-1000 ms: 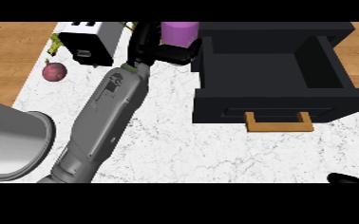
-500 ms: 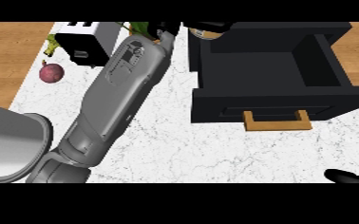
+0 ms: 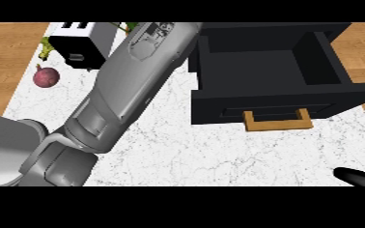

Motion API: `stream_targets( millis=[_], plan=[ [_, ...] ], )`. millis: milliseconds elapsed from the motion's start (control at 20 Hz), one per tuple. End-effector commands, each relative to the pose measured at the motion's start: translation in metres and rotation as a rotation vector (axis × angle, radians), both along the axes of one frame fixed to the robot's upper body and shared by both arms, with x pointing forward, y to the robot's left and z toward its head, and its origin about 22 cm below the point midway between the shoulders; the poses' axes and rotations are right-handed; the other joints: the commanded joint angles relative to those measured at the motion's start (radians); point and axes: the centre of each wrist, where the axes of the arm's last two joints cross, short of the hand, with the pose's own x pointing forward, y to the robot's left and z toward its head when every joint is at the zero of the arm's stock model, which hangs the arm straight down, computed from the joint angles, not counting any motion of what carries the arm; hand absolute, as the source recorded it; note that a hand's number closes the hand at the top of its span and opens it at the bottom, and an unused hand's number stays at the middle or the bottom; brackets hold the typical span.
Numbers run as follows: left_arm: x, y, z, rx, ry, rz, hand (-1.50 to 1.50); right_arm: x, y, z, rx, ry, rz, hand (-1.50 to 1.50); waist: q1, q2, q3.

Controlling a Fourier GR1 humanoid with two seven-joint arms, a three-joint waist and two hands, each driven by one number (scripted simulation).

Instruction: Pick up the can, place it into the drawer and close the drawer

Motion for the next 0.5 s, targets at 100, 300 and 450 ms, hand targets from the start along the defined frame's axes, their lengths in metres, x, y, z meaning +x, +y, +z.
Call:
stream_targets(
  millis=[100,300,450],
  plan=[
    [0.004,-0.016,0.013,0.051,0.016,0.014,1.5,0.0,0.008,0.005,0.021,-0.011,-0.006,-1.5,-0.013,0.003,0.0],
    [0.011,-0.011,0.0,0.062,-0.01,0.043,1.5,0.01,0.012,0.01,0.003,0.006,0.027,-1.5,-0.027,0.012,0.0],
    [0.01,-0.017,0.003,0.075,-0.02,0.104,1.5,0.011,0.014,0.007,0.002,-0.012,0.039,-1.5,-0.054,0.016,0.002]
  ],
)
